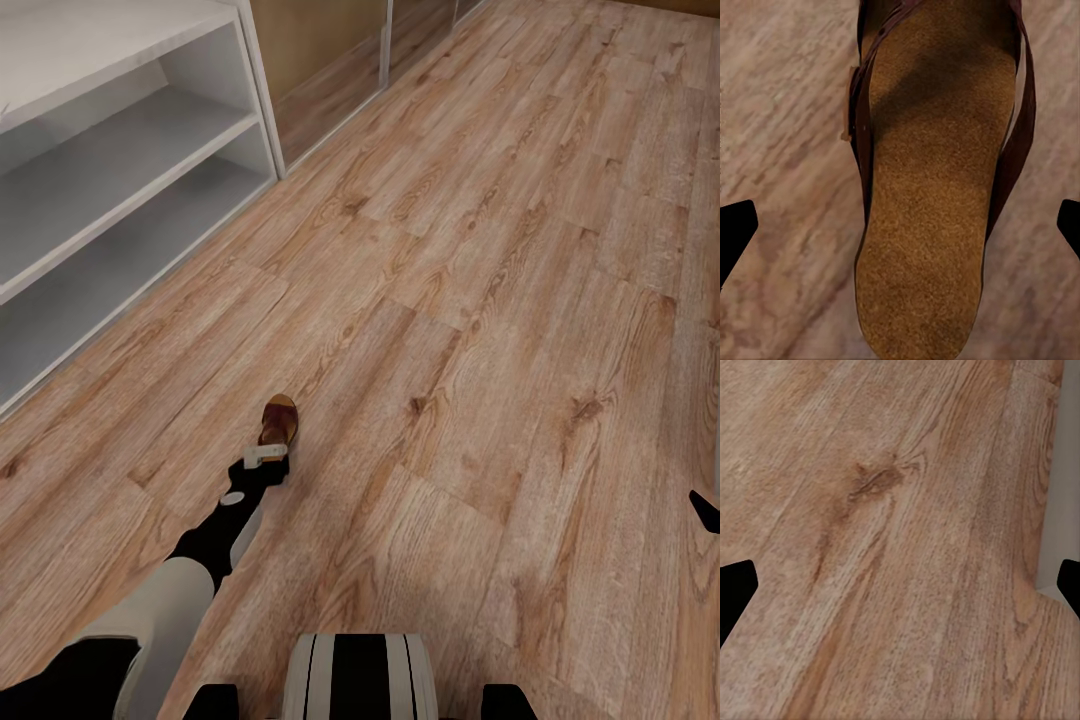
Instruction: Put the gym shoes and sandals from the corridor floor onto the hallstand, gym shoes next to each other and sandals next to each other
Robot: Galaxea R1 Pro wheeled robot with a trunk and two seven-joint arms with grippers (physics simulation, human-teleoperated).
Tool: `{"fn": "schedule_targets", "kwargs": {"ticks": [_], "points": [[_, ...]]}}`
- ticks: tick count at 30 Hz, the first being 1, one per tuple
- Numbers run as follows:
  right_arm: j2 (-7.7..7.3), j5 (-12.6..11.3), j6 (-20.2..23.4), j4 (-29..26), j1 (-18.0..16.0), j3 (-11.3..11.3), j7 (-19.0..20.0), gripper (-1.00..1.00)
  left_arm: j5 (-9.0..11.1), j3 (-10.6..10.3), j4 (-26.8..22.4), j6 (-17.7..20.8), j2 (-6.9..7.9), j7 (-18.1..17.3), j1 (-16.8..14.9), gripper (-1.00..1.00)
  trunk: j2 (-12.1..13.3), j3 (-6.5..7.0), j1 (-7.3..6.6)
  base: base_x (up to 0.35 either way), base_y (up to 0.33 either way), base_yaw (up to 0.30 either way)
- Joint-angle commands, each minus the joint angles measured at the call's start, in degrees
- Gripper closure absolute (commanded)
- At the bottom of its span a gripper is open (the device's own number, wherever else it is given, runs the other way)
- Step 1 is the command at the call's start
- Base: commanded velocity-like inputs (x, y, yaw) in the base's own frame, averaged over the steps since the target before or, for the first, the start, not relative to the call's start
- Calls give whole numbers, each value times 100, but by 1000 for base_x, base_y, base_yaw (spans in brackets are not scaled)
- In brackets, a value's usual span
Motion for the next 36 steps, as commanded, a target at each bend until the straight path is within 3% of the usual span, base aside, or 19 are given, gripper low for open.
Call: {"fn": "schedule_targets", "kwargs": {"ticks": [1,28,36], "points": [[1,0,0,0,0,1,1,-100,0,0,34,-83,2,0,-7,-100,0,0,0,0,0,0],[5,1,0,-4,0,7,3,-100,-9,-43,383,-1013,-61,0,-26,-100,0,0,0,0,0,0],[6,1,0,-8,0,13,5,-100,-10,-253,411,-1158,-114,0,-26,-100,0,0,0,0,0,0]]}}
